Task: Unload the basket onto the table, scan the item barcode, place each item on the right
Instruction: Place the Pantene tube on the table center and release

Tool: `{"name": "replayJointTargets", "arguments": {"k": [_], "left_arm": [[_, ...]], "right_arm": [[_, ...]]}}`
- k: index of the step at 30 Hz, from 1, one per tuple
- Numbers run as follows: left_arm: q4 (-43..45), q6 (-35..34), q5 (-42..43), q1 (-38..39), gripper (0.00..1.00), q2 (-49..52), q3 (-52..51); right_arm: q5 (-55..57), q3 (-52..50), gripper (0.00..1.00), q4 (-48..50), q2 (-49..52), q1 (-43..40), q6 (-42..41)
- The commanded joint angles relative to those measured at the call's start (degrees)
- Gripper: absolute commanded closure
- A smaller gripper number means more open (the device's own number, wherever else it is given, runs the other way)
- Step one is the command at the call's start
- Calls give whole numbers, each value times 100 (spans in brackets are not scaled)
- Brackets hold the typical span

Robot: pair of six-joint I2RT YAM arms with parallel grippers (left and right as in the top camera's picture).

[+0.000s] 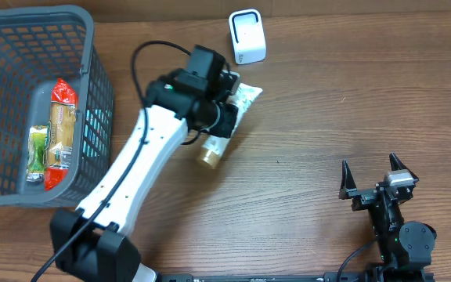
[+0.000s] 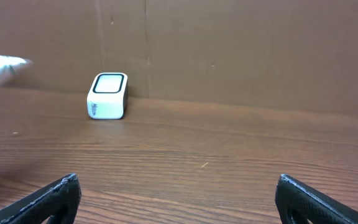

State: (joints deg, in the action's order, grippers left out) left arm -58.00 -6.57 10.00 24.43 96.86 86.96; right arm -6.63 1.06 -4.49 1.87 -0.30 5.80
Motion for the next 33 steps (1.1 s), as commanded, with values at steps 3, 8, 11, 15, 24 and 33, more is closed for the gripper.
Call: {"name": "replayJointTargets", "arguments": {"k": [3, 8, 11, 15, 24, 33], "left_arm": [[699, -138, -166, 107, 95, 37, -514], [1401, -208, -186, 162, 96, 55, -1235], [1567, -625, -387, 164, 96, 55, -1558], [1709, -1753, -1043, 166, 96, 59, -1934], [2568, -1915, -1040, 177, 67, 63, -2420], [1919, -1340, -1047, 175, 50, -133, -1443]], "right_arm": [[17, -59, 0, 31, -28, -20, 4], [17, -59, 0, 28, -28, -20, 4], [17, -59, 0, 28, -31, -20, 4], [17, -59, 0, 31, -28, -20, 4], [17, -59, 0, 31, -28, -20, 4], [17, -59, 0, 28, -28, -20, 4]]}}
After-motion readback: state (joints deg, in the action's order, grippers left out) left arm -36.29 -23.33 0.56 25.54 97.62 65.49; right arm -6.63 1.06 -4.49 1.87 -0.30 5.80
